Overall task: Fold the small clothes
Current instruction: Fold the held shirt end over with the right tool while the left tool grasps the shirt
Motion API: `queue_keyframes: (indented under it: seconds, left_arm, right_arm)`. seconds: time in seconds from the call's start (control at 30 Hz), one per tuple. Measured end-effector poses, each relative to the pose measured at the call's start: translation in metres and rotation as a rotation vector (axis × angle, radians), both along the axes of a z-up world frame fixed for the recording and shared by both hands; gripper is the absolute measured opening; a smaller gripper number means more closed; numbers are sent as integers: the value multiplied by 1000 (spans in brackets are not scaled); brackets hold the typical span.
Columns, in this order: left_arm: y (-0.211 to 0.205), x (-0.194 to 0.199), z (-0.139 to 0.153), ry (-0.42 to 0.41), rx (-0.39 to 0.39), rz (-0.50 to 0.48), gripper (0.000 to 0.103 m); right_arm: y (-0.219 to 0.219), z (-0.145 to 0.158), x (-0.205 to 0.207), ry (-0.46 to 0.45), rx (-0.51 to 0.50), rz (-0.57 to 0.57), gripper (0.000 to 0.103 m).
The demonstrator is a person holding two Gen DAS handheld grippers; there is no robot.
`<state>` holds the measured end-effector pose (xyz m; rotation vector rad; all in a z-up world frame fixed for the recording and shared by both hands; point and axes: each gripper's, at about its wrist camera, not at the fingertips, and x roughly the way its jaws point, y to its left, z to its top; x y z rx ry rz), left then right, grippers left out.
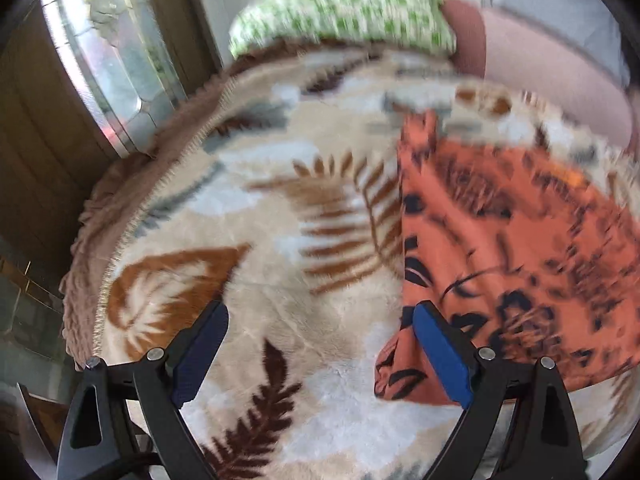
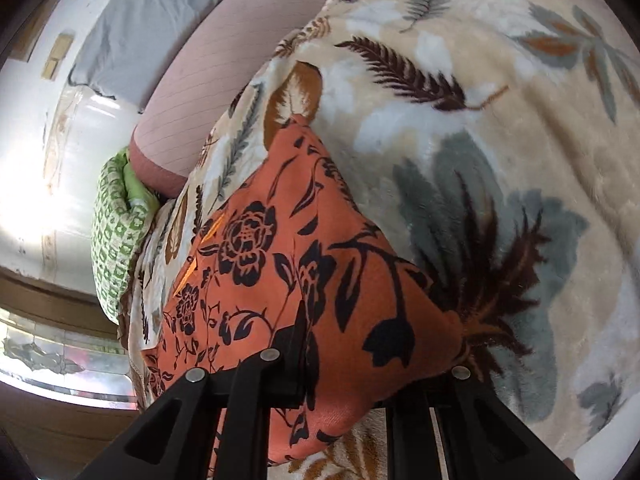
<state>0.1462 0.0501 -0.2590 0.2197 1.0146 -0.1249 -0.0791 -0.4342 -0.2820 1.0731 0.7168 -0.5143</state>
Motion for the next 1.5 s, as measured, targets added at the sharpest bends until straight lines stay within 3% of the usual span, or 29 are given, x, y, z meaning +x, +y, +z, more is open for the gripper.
queue_keyframes:
  seconds: [0.13,0.27,0.37,0.53,0.67,0.73,0.8,0.87,0.9,0.97,1.07,1.17,1.4,1.5]
  left_arm:
    - [8,5,0,31,-49,28,94]
    - [33,3,28,-21,-91,83,94]
    - [59,-1,49,-66,-93,137,94]
    - [96,-12,68,-112,-99,209,94]
    - [106,-19,64,-102,-83,226,94]
    - [108,-22,60,-91,-74,231,94]
    - [108,-24,56,-79,-72,237,94]
    - [104,-26,55,-66,-82,237,94]
    - [102,-27,55,-65,-88,231,94]
    - [92,-29,59,-68,-94,205,94]
    - [73,-32,65,-69,-116,145,94]
    - [49,-31,67,-55,-148,68,94]
    - [-22,-17,55,37,-304,-78,94]
    - [-41,-8,40,58,-264,-55,94]
  right_arm:
    - [14,40,26,-78,-73,80,16]
    - [62,84,70,-134,-148,223,16]
    - [107,96,107,-148,-155,332,16]
    - [186,80,163,-116,-108,490,16]
    - [249,31,196,31,-13,620,20]
    - [267,15,193,45,-48,622,23]
    - [265,13,187,3,-35,625,30]
    - [260,16,183,-65,43,682,51]
    - [258,16,181,-107,115,727,69]
    - [252,16,177,-146,211,785,71]
    - [223,22,156,-244,283,748,71]
    - [180,29,125,-281,194,665,71]
    - [98,14,78,-264,179,465,68]
    - [90,8,69,-231,161,433,67]
